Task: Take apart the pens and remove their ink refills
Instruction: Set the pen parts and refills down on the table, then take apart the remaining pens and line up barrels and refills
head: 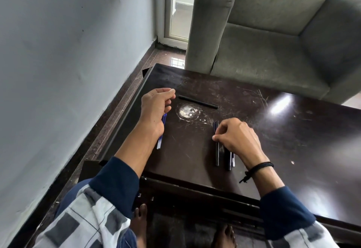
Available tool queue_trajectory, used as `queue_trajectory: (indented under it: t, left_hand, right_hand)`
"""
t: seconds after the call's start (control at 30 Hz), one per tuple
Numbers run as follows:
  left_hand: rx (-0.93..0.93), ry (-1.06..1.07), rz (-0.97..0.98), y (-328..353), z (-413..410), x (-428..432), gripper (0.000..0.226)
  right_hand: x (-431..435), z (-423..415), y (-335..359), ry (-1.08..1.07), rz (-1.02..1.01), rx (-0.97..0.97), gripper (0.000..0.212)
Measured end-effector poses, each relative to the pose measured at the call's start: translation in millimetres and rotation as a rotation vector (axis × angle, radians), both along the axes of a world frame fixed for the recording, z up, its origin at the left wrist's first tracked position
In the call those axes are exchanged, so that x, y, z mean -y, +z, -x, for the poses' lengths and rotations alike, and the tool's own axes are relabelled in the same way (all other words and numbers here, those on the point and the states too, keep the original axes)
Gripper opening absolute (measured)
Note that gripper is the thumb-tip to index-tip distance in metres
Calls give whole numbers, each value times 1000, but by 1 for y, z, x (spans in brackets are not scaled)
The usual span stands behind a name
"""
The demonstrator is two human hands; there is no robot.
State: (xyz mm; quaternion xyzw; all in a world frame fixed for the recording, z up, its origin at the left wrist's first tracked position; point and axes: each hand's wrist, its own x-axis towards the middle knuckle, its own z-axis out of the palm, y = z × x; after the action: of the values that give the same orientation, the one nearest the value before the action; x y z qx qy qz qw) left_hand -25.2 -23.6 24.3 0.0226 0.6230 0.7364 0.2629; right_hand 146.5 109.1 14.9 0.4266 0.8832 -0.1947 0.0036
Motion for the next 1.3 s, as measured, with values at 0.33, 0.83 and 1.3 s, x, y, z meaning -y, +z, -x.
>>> queue_trajectory:
  t: [0.33,0.83,1.3]
  left_hand:
    - [-2,-43,10,1,-1,0,9]
    - [39,-384,152,-8,-25,-14,14]
    - [121,-229,73,-6,-30,-14,6]
  right_hand:
    - [16,11,-16,19,-14,-93,23]
    - [24,23,-1,-59,618,-584,10]
    - [44,22,3,147,-127,-173,23]
